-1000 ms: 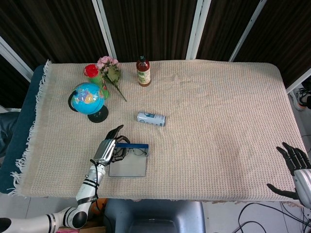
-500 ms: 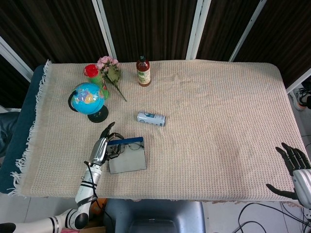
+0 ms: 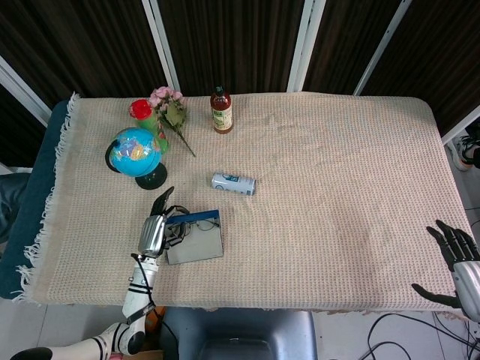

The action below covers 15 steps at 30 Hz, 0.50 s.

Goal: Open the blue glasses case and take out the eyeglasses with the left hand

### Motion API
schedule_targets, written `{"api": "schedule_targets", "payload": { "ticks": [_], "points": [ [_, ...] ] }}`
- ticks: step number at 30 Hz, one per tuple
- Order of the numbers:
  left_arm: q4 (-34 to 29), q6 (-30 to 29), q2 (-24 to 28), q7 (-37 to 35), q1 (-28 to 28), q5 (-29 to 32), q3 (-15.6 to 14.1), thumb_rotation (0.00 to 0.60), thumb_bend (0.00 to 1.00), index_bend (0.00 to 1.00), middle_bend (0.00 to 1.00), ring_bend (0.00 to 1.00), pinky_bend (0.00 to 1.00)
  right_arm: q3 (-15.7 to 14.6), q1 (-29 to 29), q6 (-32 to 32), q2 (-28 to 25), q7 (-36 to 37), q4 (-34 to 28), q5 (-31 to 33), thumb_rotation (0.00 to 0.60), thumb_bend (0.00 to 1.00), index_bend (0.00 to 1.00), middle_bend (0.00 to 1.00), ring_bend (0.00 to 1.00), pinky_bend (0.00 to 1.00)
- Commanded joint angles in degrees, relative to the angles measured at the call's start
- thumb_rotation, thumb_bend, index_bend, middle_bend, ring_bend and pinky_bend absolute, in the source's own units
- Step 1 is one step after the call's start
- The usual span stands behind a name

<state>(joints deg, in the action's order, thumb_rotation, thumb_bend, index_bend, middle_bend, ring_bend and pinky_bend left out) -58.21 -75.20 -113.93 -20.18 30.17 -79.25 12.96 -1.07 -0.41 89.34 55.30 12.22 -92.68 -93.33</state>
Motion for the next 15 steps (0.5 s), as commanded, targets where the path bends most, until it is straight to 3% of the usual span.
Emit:
{"api": "schedule_targets", "payload": {
  "ticks": [1,15],
  "points": [
    [0.6,-0.5,-0.3,-0.8,-0.1,-0.2,0.3,0.600,0.51,0.44,0.00,0.00,0.00,0.0,0.0,0.0,0.0,0.0,0.0,0.0,0.600,0.19,0.00,0.00,0.00,0.00],
    [3.5,-3.1,-0.8,-2.9,-0.2,-1.7,0.7,0.600,0.51,0.43,0.00,0.00,0.00,-0.1,0.0,-0.2,0.1,-0.6,-0.1,0.0,0.600,0.19,0.00,0.00,0.00,0.00]
  ]
}}
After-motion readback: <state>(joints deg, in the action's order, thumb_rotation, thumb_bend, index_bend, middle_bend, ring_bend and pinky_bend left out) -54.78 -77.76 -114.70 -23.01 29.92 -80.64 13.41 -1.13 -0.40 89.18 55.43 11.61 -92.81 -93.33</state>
